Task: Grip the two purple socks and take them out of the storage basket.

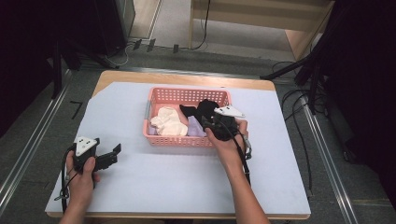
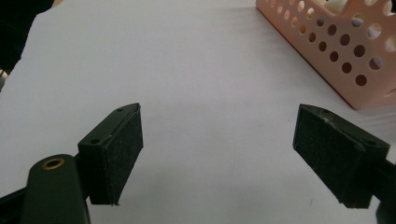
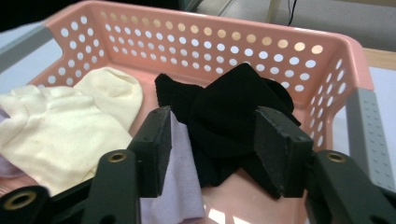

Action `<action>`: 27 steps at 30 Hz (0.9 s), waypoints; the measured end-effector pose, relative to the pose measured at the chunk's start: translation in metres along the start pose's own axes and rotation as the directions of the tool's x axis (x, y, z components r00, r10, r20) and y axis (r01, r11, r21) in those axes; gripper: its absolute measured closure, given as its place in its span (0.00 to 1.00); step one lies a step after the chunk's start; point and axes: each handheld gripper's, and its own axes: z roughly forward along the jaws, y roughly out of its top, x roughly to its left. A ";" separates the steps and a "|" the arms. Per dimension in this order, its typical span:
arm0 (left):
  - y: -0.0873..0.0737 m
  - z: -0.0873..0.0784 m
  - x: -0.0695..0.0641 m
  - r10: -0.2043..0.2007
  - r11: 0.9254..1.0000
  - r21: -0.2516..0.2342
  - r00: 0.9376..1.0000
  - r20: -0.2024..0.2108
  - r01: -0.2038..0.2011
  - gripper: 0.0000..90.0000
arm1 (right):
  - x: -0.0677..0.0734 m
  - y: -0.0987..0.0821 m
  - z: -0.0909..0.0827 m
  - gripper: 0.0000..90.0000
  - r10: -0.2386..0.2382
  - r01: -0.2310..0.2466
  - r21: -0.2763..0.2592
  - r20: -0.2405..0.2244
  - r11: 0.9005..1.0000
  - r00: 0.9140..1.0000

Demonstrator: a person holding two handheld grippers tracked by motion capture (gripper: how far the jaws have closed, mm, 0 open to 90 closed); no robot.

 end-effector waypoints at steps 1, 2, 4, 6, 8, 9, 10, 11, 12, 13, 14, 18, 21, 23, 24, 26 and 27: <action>0.000 0.000 0.000 0.000 1.000 0.000 1.000 -0.001 0.000 0.18 | 0.001 0.001 0.001 0.51 -0.006 0.006 0.003 0.009 1.000 1.000; 0.000 0.000 0.000 0.000 1.000 0.000 1.000 -0.001 0.000 0.18 | 0.003 0.002 0.003 0.49 -0.007 0.007 0.004 0.009 1.000 1.000; 0.000 0.000 0.000 0.001 1.000 0.000 1.000 -0.002 -0.001 0.19 | 0.004 0.003 0.007 0.48 -0.002 0.002 0.008 0.001 1.000 1.000; 0.000 0.000 0.000 0.000 1.000 0.000 1.000 0.000 0.000 0.18 | 0.006 0.005 0.012 0.47 -0.011 0.011 0.029 0.000 1.000 1.000; 0.000 0.000 0.000 -0.001 1.000 0.001 1.000 -0.001 0.001 0.18 | 0.009 0.007 0.017 0.49 -0.013 0.013 0.036 0.007 0.999 1.000; 0.000 0.000 0.000 -0.001 1.000 0.001 1.000 -0.001 0.001 0.18 | 0.010 0.008 0.019 0.50 -0.015 0.015 0.035 0.016 0.999 1.000; 0.000 0.000 0.000 -0.001 1.000 0.001 1.000 0.000 0.001 0.19 | 0.011 0.009 0.021 0.51 -0.014 0.013 0.036 0.023 0.999 1.000; 0.000 0.000 0.000 -0.001 1.000 0.001 1.000 0.001 0.001 0.19 | 0.013 0.009 0.023 0.53 -0.004 0.003 0.043 0.022 0.999 1.000; 0.000 0.000 0.000 -0.002 1.000 0.001 1.000 0.001 0.002 0.18 | 0.014 0.010 0.026 0.54 0.006 -0.007 0.052 0.018 0.999 1.000; 0.000 0.000 0.000 -0.002 1.000 0.000 1.000 0.002 0.002 0.18 | 0.015 0.010 0.029 0.54 0.013 -0.013 0.056 0.012 0.998 1.000; 0.000 0.000 0.000 -0.001 1.000 0.000 1.000 0.002 0.001 0.18 | 0.015 0.010 0.032 0.55 0.013 -0.014 0.068 0.006 0.998 1.000; 0.000 0.000 0.001 -0.001 1.000 0.002 1.000 0.004 0.001 0.18 | 0.019 0.007 0.044 0.59 0.001 0.000 0.124 -0.003 0.992 1.000; 0.000 0.000 0.001 -0.001 1.000 0.000 1.000 0.002 0.001 0.18 | 0.020 0.007 0.050 0.61 0.016 -0.013 0.166 -0.016 0.986 1.000; 0.000 0.000 0.000 -0.001 1.000 0.002 1.000 0.001 0.001 0.18 | 0.020 0.008 0.052 0.62 0.034 -0.026 0.190 -0.036 0.981 0.999; 0.000 0.000 0.000 -0.001 1.000 0.003 1.000 0.000 0.001 0.18 | 0.021 0.009 0.053 0.62 0.051 -0.041 0.205 -0.042 0.978 0.998; 0.000 0.000 0.000 0.000 1.000 0.002 1.000 0.000 0.000 0.18 | 0.022 0.010 0.056 0.63 0.071 -0.052 0.242 -0.069 0.969 0.995; 0.000 0.000 0.000 0.000 1.000 0.001 1.000 0.001 0.000 0.18 | 0.023 0.011 0.058 0.65 0.071 -0.048 0.266 -0.075 0.963 0.995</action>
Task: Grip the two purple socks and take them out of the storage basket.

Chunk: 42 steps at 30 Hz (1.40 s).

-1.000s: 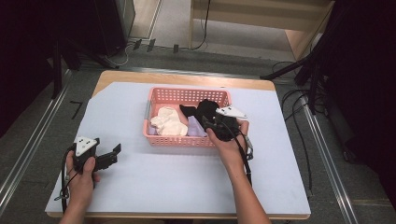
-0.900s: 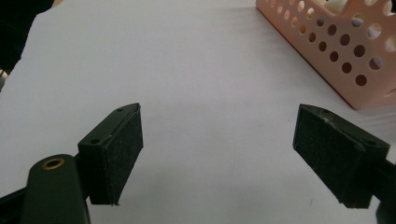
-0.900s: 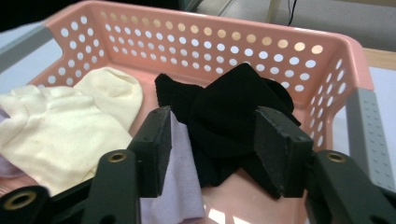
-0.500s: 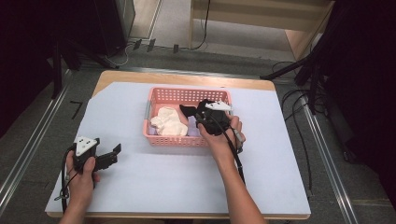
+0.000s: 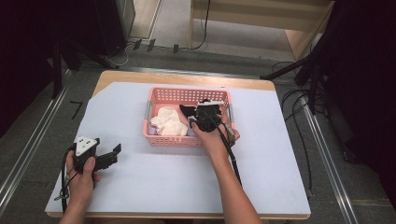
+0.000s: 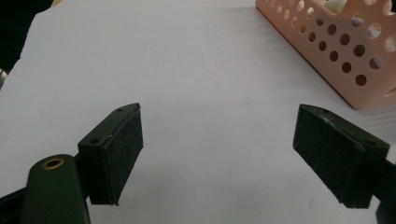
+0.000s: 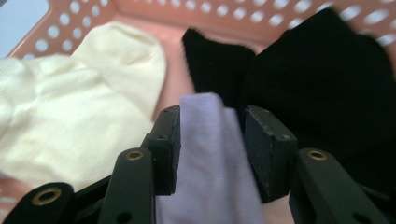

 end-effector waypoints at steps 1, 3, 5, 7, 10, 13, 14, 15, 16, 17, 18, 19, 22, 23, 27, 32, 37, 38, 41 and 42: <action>0.000 0.000 0.000 0.000 1.000 0.000 1.000 -0.001 0.000 0.18 | 0.001 0.001 0.002 0.68 -0.006 0.006 0.028 0.006 1.000 1.000; 0.000 0.000 0.000 0.000 1.000 0.000 1.000 -0.001 0.000 0.18 | 0.003 0.002 0.005 0.80 -0.024 0.023 0.092 0.007 0.996 1.000; 0.000 0.000 0.000 0.000 1.000 -0.001 1.000 0.000 0.000 0.18 | 0.004 0.001 0.007 0.94 -0.040 0.039 0.118 0.010 0.992 0.999; 0.000 0.000 0.000 -0.002 1.000 -0.002 1.000 0.001 0.002 0.18 | 0.004 0.000 0.004 0.97 -0.058 0.056 0.090 0.020 0.994 0.998; 0.000 0.000 0.001 -0.002 1.000 0.000 1.000 0.003 0.002 0.18 | -0.001 0.002 -0.008 0.97 -0.029 0.031 -0.039 0.046 0.999 0.999; 0.000 0.000 0.000 -0.001 1.000 0.004 1.000 -0.001 0.001 0.18 | -0.009 0.006 -0.028 0.97 -0.002 0.028 -0.202 0.127 0.979 0.992; 0.000 0.000 0.000 0.000 1.000 0.001 1.000 0.000 0.000 0.18 | -0.010 0.008 -0.034 0.97 -0.002 0.045 -0.248 0.169 0.968 0.986; 0.000 0.000 0.000 0.000 1.000 0.001 1.000 0.000 0.000 0.18 | -0.012 0.009 -0.039 0.97 0.007 0.049 -0.282 0.194 0.958 0.981; 0.000 0.000 0.000 -0.002 1.000 0.002 1.000 -0.001 0.002 0.18 | -0.014 0.010 -0.042 0.97 0.011 0.052 -0.301 0.204 0.952 0.979; 0.000 0.000 0.000 -0.001 1.000 0.002 1.000 0.000 0.001 0.18 | -0.015 0.010 -0.042 0.96 0.012 0.049 -0.302 0.194 0.952 0.981; 0.000 0.000 0.000 -0.001 1.000 0.002 1.000 -0.001 0.001 0.18 | -0.016 0.010 -0.039 0.94 0.009 0.042 -0.279 0.179 0.959 0.984; 0.000 0.000 0.000 0.002 1.000 0.000 1.000 -0.001 -0.002 0.18 | -0.017 0.009 -0.034 0.89 0.000 0.039 -0.241 0.160 0.970 0.987; 0.000 0.000 0.000 0.002 1.000 -0.001 1.000 -0.003 -0.002 0.18 | -0.019 0.005 -0.015 0.78 -0.020 0.029 -0.103 0.081 0.994 0.996; 0.000 0.000 0.000 0.001 1.000 0.000 1.000 -0.003 -0.001 0.18 | -0.019 0.005 -0.013 0.76 -0.012 0.017 -0.068 0.064 0.998 0.998; 0.000 0.001 -0.001 0.003 1.000 -0.002 1.000 -0.002 -0.003 0.18 | -0.014 0.007 -0.005 0.58 0.020 -0.020 -0.003 -0.022 1.000 1.000; 0.000 0.001 0.000 0.002 1.000 -0.001 1.000 -0.002 -0.002 0.18 | -0.007 0.014 0.004 0.49 -0.001 -0.003 0.108 0.034 0.994 0.999; 0.000 0.000 0.000 0.002 1.000 0.000 1.000 -0.002 -0.002 0.18 | -0.003 0.018 0.011 0.45 -0.038 0.014 0.199 0.113 0.980 0.993; 0.000 0.000 0.000 0.001 1.000 0.000 1.000 -0.002 -0.001 0.18 | -0.002 0.019 0.012 0.45 -0.049 0.021 0.211 0.129 0.977 0.990; 0.000 0.000 0.000 -0.001 1.000 0.001 1.000 -0.002 0.001 0.18 | -0.001 0.021 0.017 0.44 -0.086 0.036 0.271 0.175 0.962 0.981; 0.000 0.000 0.000 -0.001 1.000 0.002 1.000 -0.002 0.001 0.18 | -0.001 0.021 0.018 0.44 -0.097 0.038 0.293 0.189 0.955 0.977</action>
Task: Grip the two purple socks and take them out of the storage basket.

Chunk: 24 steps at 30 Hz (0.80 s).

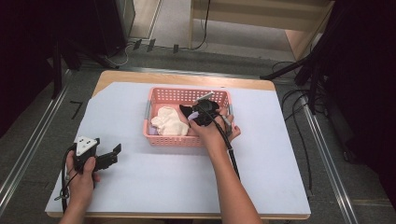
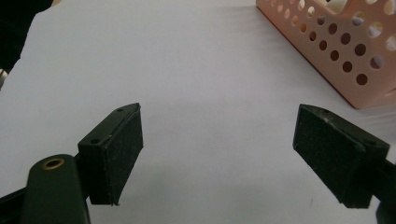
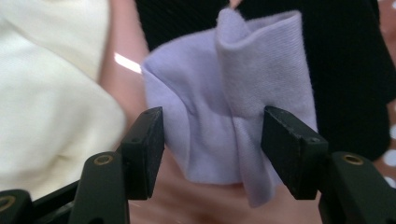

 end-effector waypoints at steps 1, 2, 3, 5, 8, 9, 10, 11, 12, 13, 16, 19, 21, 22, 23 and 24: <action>0.000 0.000 0.000 0.000 1.000 0.000 1.000 0.000 0.000 0.18 | 0.000 0.000 0.001 0.45 -0.006 0.006 0.012 0.005 1.000 1.000; 0.000 0.000 0.000 -0.001 1.000 0.000 1.000 0.000 0.001 0.18 | 0.001 0.001 0.001 0.47 -0.012 0.011 0.026 0.015 1.000 1.000; 0.000 0.000 0.000 0.000 1.000 0.002 1.000 0.000 0.000 0.18 | 0.002 0.001 0.002 0.50 -0.017 0.016 0.033 0.027 0.999 0.999; 0.000 0.000 0.000 -0.002 1.000 0.005 1.000 0.002 0.002 0.18 | 0.001 0.001 0.003 0.63 -0.028 0.026 0.049 0.050 0.998 0.998; 0.000 0.000 0.000 -0.002 1.000 0.002 1.000 0.002 0.002 0.18 | -0.005 -0.001 0.003 0.81 -0.026 0.022 0.055 0.073 0.998 0.997; 0.000 0.000 0.000 -0.007 1.000 -0.002 1.000 0.001 0.007 0.18 | -0.007 -0.002 0.003 0.85 -0.018 0.015 0.052 0.071 0.999 0.997; 0.000 0.000 0.000 -0.006 1.000 -0.001 1.000 0.001 0.006 0.18 | -0.009 -0.003 0.002 0.88 -0.013 0.010 0.044 0.064 0.999 0.998; 0.000 0.000 0.001 -0.007 1.000 0.001 1.000 0.004 0.007 0.18 | -0.011 -0.004 0.000 0.93 -0.009 0.008 0.029 0.054 1.000 0.999; 0.000 0.000 0.001 -0.009 1.000 0.001 1.000 0.003 0.009 0.18 | -0.012 -0.006 -0.002 0.94 -0.002 0.002 0.003 0.045 1.000 0.999; 0.000 0.001 0.000 -0.010 1.000 0.002 1.000 0.003 0.009 0.18 | -0.014 -0.008 -0.004 0.95 0.007 -0.006 -0.027 0.035 1.000 0.999; 0.000 0.001 0.001 -0.002 1.000 0.003 1.000 0.004 0.002 0.18 | -0.020 -0.014 -0.009 0.96 0.040 -0.040 -0.124 0.002 0.992 0.999; 0.000 0.001 0.000 -0.002 1.000 0.004 1.000 0.004 0.002 0.18 | -0.022 -0.018 -0.013 0.97 0.051 -0.056 -0.183 -0.029 0.982 0.998; 0.000 0.001 0.000 -0.001 1.000 0.007 1.000 0.004 0.001 0.18 | -0.024 -0.023 -0.019 0.97 0.053 -0.062 -0.278 -0.042 0.959 0.998; 0.000 0.001 0.000 -0.001 1.000 0.006 1.000 0.004 0.001 0.18 | -0.025 -0.025 -0.023 0.97 0.062 -0.076 -0.306 -0.056 0.949 0.997; 0.000 0.001 0.000 0.000 1.000 0.006 1.000 0.004 0.000 0.18 | -0.026 -0.027 -0.026 0.97 0.064 -0.082 -0.335 -0.064 0.938 0.996; 0.000 0.001 0.000 0.001 1.000 0.007 1.000 0.004 -0.001 0.18 | -0.026 -0.028 -0.029 0.97 0.059 -0.081 -0.361 -0.071 0.929 0.996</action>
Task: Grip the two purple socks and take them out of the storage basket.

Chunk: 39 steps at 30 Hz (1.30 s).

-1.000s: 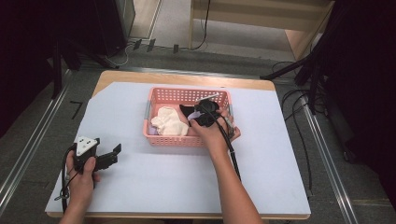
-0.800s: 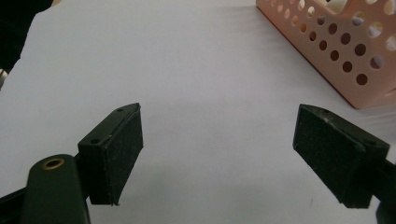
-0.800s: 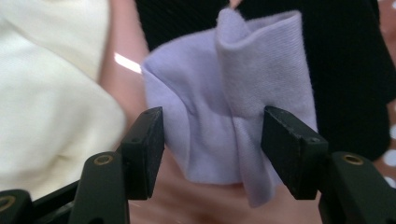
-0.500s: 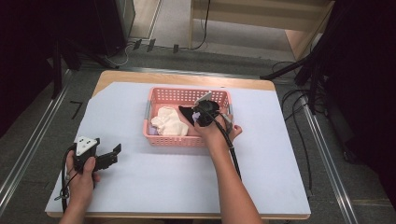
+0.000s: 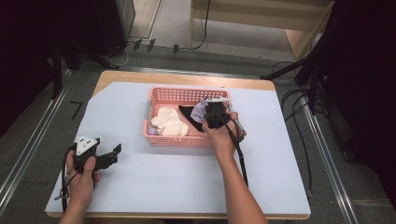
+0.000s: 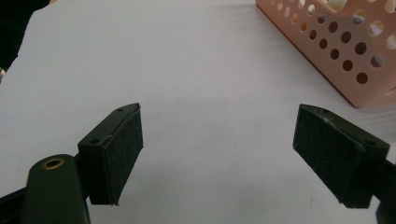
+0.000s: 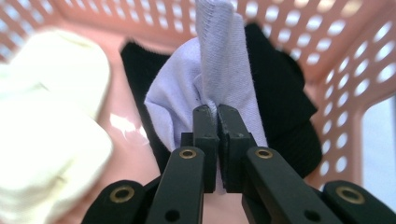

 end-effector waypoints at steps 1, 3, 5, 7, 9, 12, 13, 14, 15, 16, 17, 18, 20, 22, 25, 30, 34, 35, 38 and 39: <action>0.000 0.000 0.000 0.002 1.000 0.002 1.000 -0.001 -0.002 0.18 | -0.001 0.000 -0.003 0.97 -0.003 0.002 -0.033 -0.016 0.999 1.000; 0.000 0.000 0.000 0.001 1.000 0.002 1.000 -0.002 -0.001 0.18 | -0.001 -0.001 -0.009 0.97 -0.020 0.017 -0.099 -0.028 0.995 0.999; 0.000 0.000 0.000 0.002 1.000 0.001 1.000 -0.002 -0.002 0.18 | -0.002 -0.003 -0.014 0.97 -0.024 0.017 -0.162 -0.041 0.987 0.999; 0.000 0.000 0.000 0.001 1.000 0.001 1.000 -0.002 -0.001 0.18 | -0.005 -0.004 -0.019 0.97 -0.021 0.008 -0.215 -0.057 0.977 0.998; 0.000 0.000 0.000 0.001 1.000 0.001 1.000 -0.002 -0.001 0.18 | -0.008 -0.005 -0.023 0.97 -0.013 -0.009 -0.274 -0.078 0.962 0.997; 0.000 0.000 0.000 -0.001 1.000 0.000 1.000 -0.001 0.001 0.18 | -0.014 -0.008 -0.027 0.97 0.000 -0.031 -0.348 -0.089 0.937 0.996; 0.000 0.000 0.000 0.000 1.000 0.000 1.000 0.000 0.000 0.18 | -0.017 -0.009 -0.029 0.97 -0.002 -0.032 -0.372 -0.090 0.928 0.996; 0.000 0.000 0.000 0.000 1.000 0.000 1.000 0.000 0.000 0.18 | -0.019 -0.010 -0.030 0.97 -0.001 -0.035 -0.393 -0.090 0.919 0.996; 0.000 0.000 0.000 0.000 1.000 0.000 1.000 0.000 0.000 0.18 | -0.021 -0.011 -0.031 0.97 0.001 -0.035 -0.411 -0.081 0.911 0.997; 0.000 0.000 0.000 0.000 1.000 0.000 1.000 0.000 0.000 0.18 | -0.023 -0.012 -0.032 0.97 0.011 -0.044 -0.427 -0.080 0.903 0.997; 0.000 0.000 0.000 0.001 1.000 0.000 1.000 -0.001 -0.001 0.18 | -0.026 -0.013 -0.034 0.97 0.009 -0.041 -0.440 -0.076 0.897 0.997; 0.000 0.000 0.000 0.001 1.000 0.002 1.000 -0.002 -0.001 0.18 | -0.029 -0.014 -0.035 0.97 0.013 -0.045 -0.456 -0.073 0.889 0.997; 0.000 0.000 0.000 0.001 1.000 -0.001 1.000 -0.002 -0.001 0.18 | -0.034 -0.015 -0.038 0.97 0.021 -0.052 -0.482 -0.068 0.875 0.997; 0.000 0.000 0.000 0.002 1.000 -0.001 1.000 -0.002 -0.002 0.18 | -0.040 -0.016 -0.041 0.97 0.026 -0.053 -0.504 -0.061 0.862 0.998; 0.000 0.000 0.000 0.003 1.000 0.003 1.000 -0.004 -0.003 0.18 | -0.049 -0.019 -0.045 0.97 0.038 -0.052 -0.527 -0.038 0.848 0.999; 0.000 0.000 0.000 0.003 1.000 -0.003 1.000 -0.002 -0.003 0.18 | -0.069 -0.025 -0.049 0.97 0.088 -0.074 -0.557 -0.002 0.827 0.996; 0.000 -0.001 0.000 0.003 1.000 0.006 1.000 -0.002 -0.003 0.18 | -0.084 -0.032 -0.051 0.97 0.121 -0.081 -0.543 0.038 0.835 0.992; 0.000 0.000 0.000 0.001 1.000 0.002 1.000 -0.004 -0.001 0.18 | -0.087 -0.035 -0.050 0.97 0.129 -0.081 -0.539 0.053 0.839 0.990; 0.000 0.000 0.000 0.000 1.000 -0.002 1.000 -0.002 0.000 0.18 | -0.096 -0.041 -0.051 0.97 0.138 -0.074 -0.528 0.083 0.846 0.987; 0.000 0.000 0.000 0.000 1.000 -0.001 1.000 -0.002 0.000 0.18 | -0.099 -0.043 -0.051 0.97 0.144 -0.078 -0.523 0.087 0.849 0.986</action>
